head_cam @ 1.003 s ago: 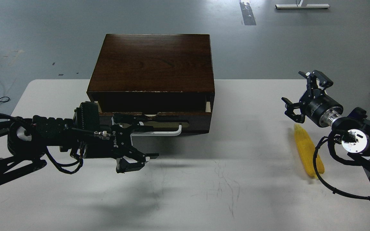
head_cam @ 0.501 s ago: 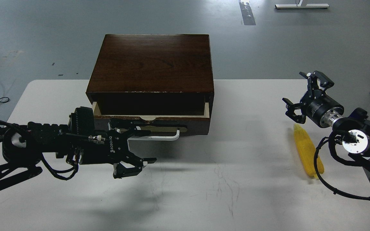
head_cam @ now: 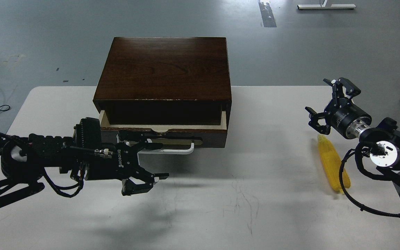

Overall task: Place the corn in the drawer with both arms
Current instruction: 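Pull the drawer open toward the robot with the left gripper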

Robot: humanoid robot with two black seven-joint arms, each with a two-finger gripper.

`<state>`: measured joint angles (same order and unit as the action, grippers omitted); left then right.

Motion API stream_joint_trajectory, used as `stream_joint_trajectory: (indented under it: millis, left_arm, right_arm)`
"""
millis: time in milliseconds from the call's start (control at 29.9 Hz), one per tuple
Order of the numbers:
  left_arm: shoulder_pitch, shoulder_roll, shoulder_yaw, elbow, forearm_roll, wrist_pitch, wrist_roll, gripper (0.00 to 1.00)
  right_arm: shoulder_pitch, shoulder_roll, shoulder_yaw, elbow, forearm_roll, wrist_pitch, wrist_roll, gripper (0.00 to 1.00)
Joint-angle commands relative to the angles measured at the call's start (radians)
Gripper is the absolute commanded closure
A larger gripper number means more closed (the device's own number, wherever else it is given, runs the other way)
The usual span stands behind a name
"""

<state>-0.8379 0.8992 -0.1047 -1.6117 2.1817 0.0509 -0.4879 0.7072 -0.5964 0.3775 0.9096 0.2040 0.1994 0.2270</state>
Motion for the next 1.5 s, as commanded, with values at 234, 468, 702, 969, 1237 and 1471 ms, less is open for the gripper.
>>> stream_joint_trajectory:
  millis: [234, 468, 702, 969, 1237, 1471]
  left_arm:
    - [0.000, 0.010, 0.000, -0.020, 0.000, 0.000, -0.001, 0.21]
    - [0.002, 0.009, 0.000, -0.040, 0.000, 0.000, -0.001, 0.21]
    - [0.002, 0.009, 0.000, -0.048, 0.000, 0.001, -0.001, 0.21]
    - [0.006, 0.020, 0.000, -0.067, 0.000, 0.001, -0.001, 0.21]
    - [0.020, 0.040, 0.000, -0.083, 0.000, 0.001, -0.001, 0.21]
    - [0.031, 0.043, 0.002, -0.106, 0.000, 0.010, -0.001, 0.21]
  right_arm:
    - [0.000, 0.006, 0.001, 0.000, 0.000, 0.000, 0.000, 0.00]
    - [0.000, 0.006, 0.000, -0.001, 0.000, 0.000, 0.000, 0.00]
    - [0.000, 0.006, 0.001, -0.001, 0.000, 0.000, 0.000, 0.00]
    - [0.000, 0.006, 0.000, -0.001, 0.000, 0.000, 0.000, 0.00]
    - [-0.002, 0.009, 0.000, -0.015, 0.000, 0.000, 0.000, 0.00]
    - [-0.003, 0.014, 0.000, -0.017, -0.001, 0.000, 0.000, 0.00]
